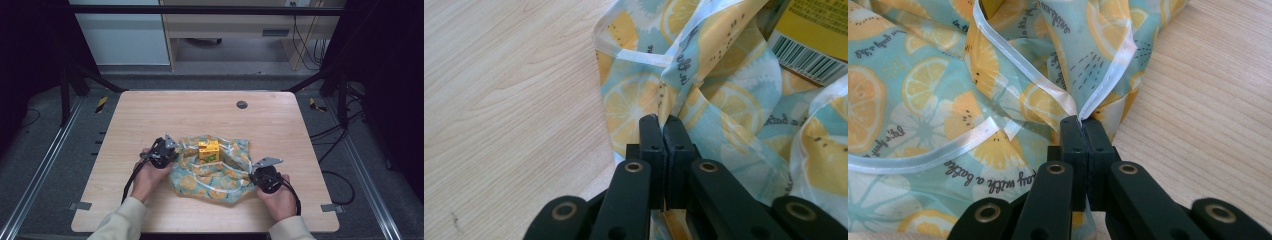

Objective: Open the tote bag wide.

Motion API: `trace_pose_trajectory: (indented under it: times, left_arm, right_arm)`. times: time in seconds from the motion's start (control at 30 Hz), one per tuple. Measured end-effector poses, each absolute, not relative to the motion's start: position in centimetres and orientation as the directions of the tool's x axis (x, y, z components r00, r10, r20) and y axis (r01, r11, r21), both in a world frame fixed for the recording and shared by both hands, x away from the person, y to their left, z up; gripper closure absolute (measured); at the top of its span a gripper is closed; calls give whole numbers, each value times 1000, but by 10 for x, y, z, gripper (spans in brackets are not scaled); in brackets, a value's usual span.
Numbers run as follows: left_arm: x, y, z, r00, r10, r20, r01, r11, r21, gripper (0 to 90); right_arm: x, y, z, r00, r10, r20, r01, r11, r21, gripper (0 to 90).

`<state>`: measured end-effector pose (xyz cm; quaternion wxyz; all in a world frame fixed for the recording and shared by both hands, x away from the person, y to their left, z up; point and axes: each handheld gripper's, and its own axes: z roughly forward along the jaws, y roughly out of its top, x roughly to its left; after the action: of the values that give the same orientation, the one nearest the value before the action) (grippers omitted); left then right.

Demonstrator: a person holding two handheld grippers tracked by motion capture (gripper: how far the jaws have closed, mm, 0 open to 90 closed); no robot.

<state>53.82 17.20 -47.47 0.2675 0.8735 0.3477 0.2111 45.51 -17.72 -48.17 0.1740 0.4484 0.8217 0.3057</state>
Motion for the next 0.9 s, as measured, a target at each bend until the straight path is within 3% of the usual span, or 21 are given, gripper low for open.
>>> trace_pose_trajectory:
  times: [0.7, 0.77, 0.9]
  left_arm:
    - [541, 172, -479, 677, 716, 167, 513, -623, 590, 863]
    - [540, 173, -477, 673, 722, 164, 508, -611, 607, 807]
    - [529, 174, -467, 650, 733, 200, 474, -596, 648, 537]
  right_arm:
    - [456, -176, -486, -537, 843, 1, 641, 408, 650, 895]
    - [455, -178, -485, -533, 846, 14, 640, 392, 660, 826]
    - [455, -178, -477, -500, 866, 20, 612, 337, 715, 518]
